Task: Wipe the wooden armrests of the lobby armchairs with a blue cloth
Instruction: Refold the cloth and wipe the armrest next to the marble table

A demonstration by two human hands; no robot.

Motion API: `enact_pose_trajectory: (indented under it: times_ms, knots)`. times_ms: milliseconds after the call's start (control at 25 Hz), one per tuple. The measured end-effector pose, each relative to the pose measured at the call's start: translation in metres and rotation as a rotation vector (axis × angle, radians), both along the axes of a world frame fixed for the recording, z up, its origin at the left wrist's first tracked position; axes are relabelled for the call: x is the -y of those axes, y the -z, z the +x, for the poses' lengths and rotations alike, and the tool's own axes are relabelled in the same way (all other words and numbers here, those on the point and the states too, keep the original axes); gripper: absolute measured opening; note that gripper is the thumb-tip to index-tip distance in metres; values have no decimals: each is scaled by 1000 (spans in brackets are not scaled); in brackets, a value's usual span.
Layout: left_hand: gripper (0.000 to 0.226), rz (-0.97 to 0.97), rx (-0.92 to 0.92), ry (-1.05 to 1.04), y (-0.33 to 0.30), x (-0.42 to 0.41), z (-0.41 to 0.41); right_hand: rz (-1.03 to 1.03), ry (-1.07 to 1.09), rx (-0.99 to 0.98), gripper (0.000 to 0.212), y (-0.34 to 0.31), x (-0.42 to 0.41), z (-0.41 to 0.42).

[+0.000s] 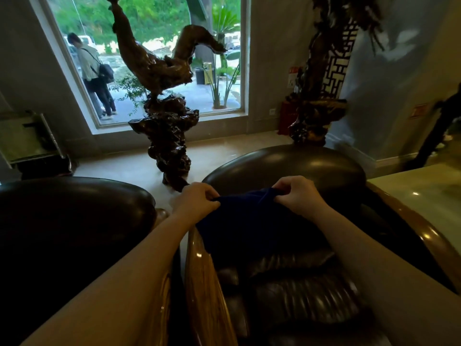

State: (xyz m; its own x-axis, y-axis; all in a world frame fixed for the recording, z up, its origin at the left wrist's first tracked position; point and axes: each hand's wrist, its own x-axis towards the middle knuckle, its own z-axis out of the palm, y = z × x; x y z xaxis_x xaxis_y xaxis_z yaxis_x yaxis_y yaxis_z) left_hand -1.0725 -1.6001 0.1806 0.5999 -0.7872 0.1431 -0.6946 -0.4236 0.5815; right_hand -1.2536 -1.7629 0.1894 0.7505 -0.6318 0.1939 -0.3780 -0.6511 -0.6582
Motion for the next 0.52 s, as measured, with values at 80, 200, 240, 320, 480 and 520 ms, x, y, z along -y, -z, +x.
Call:
enact_pose_trajectory:
  times_ms: [80, 200, 240, 320, 480, 520]
  knots:
    - [16, -20, 3, 48, -13, 17, -36, -10, 29, 12, 14, -14, 10, -44]
    - [14, -36, 28, 98, -22, 56, -100, -16, 56, 20, 11, -22, 35, -119]
    - [13, -36, 28, 110, -22, 67, -119, -16, 60, 22, 12, -21, 44, -140]
    - [13, -27, 13, 149, -21, 96, -167, -10, 79, 24, 13, -17, 70, -193]
    - [15, 15, -29, 193, -9, 156, -263, -36, 103, 2, 13, -3, 127, -295]
    - [15, 27, -51, 204, -5, 173, -286, -37, 118, -5, 13, -1, 142, -320]
